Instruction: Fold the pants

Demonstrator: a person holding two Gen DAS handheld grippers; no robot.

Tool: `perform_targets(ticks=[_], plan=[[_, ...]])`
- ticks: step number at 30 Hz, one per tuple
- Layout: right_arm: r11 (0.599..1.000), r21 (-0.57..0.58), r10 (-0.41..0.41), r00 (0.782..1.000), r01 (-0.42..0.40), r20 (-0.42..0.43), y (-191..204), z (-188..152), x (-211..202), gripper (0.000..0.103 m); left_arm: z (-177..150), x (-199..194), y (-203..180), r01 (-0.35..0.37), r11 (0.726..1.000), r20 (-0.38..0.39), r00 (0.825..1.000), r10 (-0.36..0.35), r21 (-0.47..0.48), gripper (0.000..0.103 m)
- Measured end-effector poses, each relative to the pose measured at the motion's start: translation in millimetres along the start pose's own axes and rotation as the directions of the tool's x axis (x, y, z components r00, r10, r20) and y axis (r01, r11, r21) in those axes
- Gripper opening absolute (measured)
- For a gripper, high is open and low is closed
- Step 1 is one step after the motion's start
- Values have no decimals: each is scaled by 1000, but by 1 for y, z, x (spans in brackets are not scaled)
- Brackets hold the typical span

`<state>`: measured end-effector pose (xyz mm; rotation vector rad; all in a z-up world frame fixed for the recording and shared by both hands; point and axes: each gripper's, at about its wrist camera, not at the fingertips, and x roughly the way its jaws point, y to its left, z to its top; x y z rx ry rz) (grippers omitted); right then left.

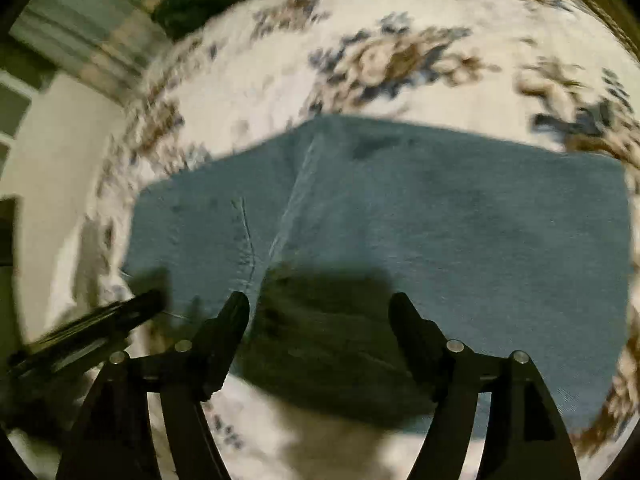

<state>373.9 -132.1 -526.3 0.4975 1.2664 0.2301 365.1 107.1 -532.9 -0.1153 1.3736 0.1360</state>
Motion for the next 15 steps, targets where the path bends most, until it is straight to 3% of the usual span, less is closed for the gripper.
perform_targets(ticks=[3,5,10,12,13,15], plan=[[987,154,-46,998,39,41,-43,-7,-36,77,7,4,-18,85,996,-30,996,-85,-6,74],[957,277,-95,995,82,36,-80,-17,-49,77,12,18,-39,135,991,-76,988,-134,9,74],[883,453,-140,990,123,3,-145,-39,-46,77,13,74,-96,187,977,-228,960,-160,105,74],[870,474,-151,988,135,-3,-156,-44,-42,77,10,88,-113,192,968,-251,957,-149,159,59],[869,476,-150,989,133,-2,-159,-42,-41,77,8,88,-117,205,963,-239,958,-160,175,36],[873,469,-156,988,137,1,-161,-43,-39,77,5,79,-118,198,961,-190,968,-161,192,19]])
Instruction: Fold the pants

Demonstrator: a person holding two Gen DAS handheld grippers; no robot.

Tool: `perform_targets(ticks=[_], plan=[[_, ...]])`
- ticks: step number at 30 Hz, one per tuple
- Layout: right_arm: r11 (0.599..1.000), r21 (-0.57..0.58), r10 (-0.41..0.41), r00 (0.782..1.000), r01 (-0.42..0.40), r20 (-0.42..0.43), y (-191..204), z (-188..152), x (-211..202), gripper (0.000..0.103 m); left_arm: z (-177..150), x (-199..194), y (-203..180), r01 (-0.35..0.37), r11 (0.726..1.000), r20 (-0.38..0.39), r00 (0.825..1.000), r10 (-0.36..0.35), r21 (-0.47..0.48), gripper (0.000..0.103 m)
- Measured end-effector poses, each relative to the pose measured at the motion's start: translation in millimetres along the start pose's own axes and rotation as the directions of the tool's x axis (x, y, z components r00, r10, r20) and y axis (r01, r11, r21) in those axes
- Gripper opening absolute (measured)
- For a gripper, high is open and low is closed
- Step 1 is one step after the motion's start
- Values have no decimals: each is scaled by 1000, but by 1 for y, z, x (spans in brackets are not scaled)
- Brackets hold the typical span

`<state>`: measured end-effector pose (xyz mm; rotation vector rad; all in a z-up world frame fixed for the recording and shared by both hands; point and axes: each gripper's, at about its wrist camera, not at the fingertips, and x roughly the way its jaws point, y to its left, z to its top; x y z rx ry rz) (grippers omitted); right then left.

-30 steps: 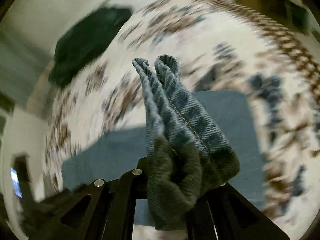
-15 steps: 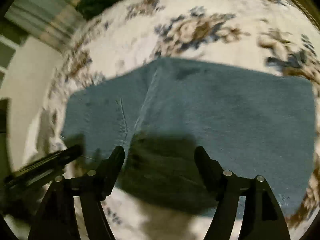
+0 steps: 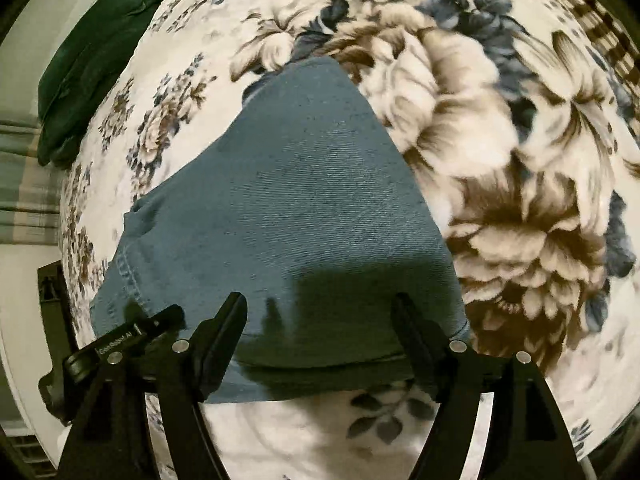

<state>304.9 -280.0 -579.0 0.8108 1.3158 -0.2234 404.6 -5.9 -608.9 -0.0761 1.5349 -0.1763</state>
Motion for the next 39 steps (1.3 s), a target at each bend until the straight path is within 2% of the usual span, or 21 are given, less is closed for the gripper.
perform_targets(ticks=[1,2,3,7,12,15,17,18,19,20,21,25,27,30,32,34,36,39], plan=[[1000,-3,0,1000,0,1,0,0,-1,77,-3,-6,1,2,1000,15,1000,-2,1,10],[1000,-5,1,1000,-1,-1,2,1,-1,77,-6,-15,5,17,1000,32,999,-16,-8,8],[1000,-7,-1,1000,1,-4,8,3,-1,77,-10,-23,10,43,999,48,998,-42,-25,8],[1000,-22,-11,1000,10,-25,18,3,1,77,-18,-27,20,46,997,44,998,-43,-60,8],[989,-104,-109,993,102,-54,38,2,10,77,-21,-13,28,50,997,33,998,-48,-57,13],[965,-167,-211,976,200,-51,54,-2,15,77,-20,-27,32,4,996,56,998,1,-85,22],[943,-200,-279,960,267,-32,67,-6,17,77,-23,-40,33,-21,997,92,995,28,-80,40],[933,-214,-300,954,288,-23,71,-8,17,82,-24,-47,31,-44,997,106,993,51,-69,43],[923,-231,-321,947,309,-15,78,-10,18,95,-24,-52,30,-61,996,115,991,68,-60,53],[913,-248,-335,942,324,-1,86,-13,16,99,-25,-56,30,-74,996,125,989,80,-49,64],[906,-261,-342,939,333,12,91,-16,14,101,-27,-63,30,-98,995,143,984,102,-36,68],[873,-310,-365,926,376,96,120,-30,0,101,-35,-85,45,-148,988,187,970,154,-44,71],[864,-336,-352,927,376,132,136,-38,-7,102,-37,-93,51,-149,987,197,967,159,-68,71],[873,-350,-303,940,339,154,154,-49,-15,101,-41,-105,67,-141,983,206,965,163,-117,71],[894,-347,-244,958,283,152,166,-57,-22,101,-45,-109,83,-130,979,201,966,160,-157,71],[921,-341,-144,979,186,145,178,-65,-26,101,-52,-114,106,-94,971,200,970,139,-219,71],[937,-339,-32,988,82,149,189,-72,-27,102,-59,-115,141,-35,947,197,975,102,-318,71],[941,-334,112,982,-57,149,203,-79,-23,102,-67,-109,195,57,879,211,976,50,-474,71]])
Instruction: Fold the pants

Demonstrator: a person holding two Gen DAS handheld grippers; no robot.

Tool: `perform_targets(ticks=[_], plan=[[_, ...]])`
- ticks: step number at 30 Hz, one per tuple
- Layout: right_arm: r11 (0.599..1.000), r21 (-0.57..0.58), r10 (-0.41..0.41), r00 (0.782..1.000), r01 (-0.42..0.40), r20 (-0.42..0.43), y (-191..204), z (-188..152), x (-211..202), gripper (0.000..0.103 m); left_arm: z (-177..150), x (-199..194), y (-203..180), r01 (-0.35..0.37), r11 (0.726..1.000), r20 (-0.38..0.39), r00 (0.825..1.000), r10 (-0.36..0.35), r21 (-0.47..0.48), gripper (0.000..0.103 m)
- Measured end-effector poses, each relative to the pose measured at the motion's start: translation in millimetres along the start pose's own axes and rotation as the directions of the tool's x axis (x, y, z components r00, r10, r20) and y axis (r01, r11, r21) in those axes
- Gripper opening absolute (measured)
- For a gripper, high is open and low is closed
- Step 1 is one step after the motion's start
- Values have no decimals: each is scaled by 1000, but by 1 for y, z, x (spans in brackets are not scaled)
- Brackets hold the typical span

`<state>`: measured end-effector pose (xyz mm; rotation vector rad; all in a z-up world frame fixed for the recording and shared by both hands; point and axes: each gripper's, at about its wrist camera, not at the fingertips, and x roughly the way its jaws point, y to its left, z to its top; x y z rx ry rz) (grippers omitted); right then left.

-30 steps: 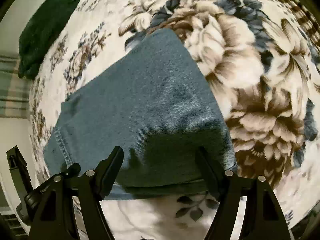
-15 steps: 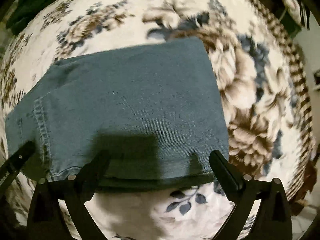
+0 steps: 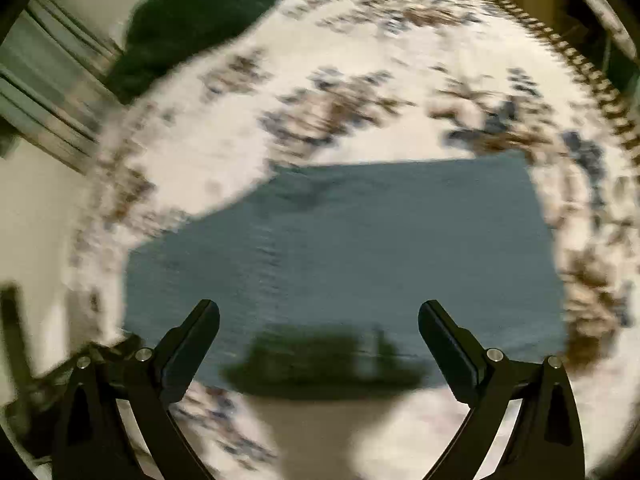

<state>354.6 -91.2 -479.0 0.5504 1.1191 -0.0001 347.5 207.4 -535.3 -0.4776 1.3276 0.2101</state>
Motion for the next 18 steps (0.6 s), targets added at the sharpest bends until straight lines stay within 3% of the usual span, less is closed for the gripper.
perform_targets(ticks=[1,5,9,11,13,15,18], plan=[[997,26,71,997,-71,5,6,-1,7,102,7,6,22,14,996,2,1000,-14,-83,71],[971,119,211,977,-207,-19,19,-5,36,102,27,33,75,43,963,5,999,-43,-268,71],[967,145,218,975,-208,-53,25,-7,63,101,49,72,99,52,937,-18,998,-62,-345,71],[971,136,205,977,-195,-65,29,-10,73,101,57,94,108,88,910,-47,992,-117,-405,73],[976,122,188,979,-178,-76,30,-11,80,101,61,105,111,116,889,-44,988,-151,-443,73],[979,120,179,980,-168,-88,30,-13,85,101,64,104,110,141,885,-17,986,-165,-444,70],[982,116,158,982,-147,-99,27,-14,89,101,64,95,98,147,912,31,989,-147,-383,48]])
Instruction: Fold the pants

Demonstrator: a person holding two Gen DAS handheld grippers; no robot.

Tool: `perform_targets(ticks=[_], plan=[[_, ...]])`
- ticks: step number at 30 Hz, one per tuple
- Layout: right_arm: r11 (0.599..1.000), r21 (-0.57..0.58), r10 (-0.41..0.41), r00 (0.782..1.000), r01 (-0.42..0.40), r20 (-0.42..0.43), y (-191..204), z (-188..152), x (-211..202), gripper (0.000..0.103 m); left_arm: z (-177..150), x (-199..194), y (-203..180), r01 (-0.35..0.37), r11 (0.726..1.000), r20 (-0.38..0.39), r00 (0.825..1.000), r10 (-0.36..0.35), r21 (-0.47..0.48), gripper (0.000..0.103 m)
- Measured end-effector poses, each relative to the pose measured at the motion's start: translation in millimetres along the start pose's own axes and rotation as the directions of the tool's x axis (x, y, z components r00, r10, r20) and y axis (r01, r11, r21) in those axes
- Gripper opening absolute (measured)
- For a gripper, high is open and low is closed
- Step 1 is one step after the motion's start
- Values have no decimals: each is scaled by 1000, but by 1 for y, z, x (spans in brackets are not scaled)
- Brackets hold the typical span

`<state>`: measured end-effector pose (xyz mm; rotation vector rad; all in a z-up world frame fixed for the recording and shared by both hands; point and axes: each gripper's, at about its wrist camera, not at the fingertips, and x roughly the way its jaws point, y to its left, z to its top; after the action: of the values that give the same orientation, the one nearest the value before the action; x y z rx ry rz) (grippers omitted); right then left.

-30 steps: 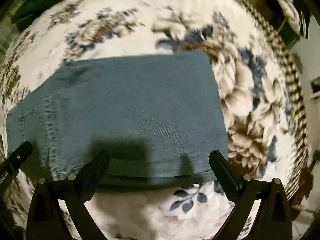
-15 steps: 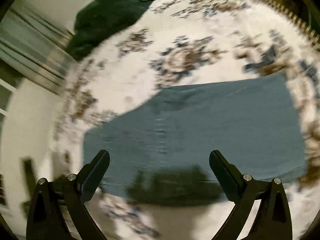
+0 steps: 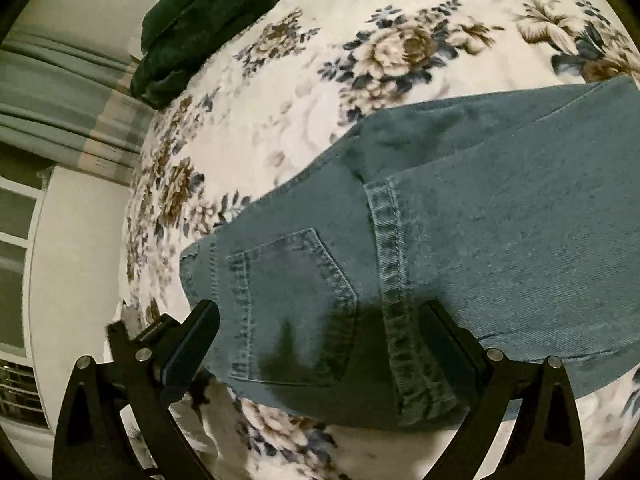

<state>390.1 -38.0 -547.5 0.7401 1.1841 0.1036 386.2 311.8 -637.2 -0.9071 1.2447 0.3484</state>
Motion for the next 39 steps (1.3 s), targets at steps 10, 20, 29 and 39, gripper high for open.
perform_targets(ticks=[10,20,29,39], plan=[[998,-40,-40,999,41,24,-10,0,-27,102,-29,-63,-49,25,967,187,980,-74,253,23],[993,86,-94,988,84,126,-86,-6,-113,101,-153,-118,-180,83,785,194,948,-251,614,22],[965,210,-193,970,160,149,-196,-3,-179,102,-276,-59,-268,83,588,58,974,-218,804,22],[956,236,-201,974,173,101,-239,22,-186,102,-318,-26,-295,51,537,-44,999,-26,842,59]])
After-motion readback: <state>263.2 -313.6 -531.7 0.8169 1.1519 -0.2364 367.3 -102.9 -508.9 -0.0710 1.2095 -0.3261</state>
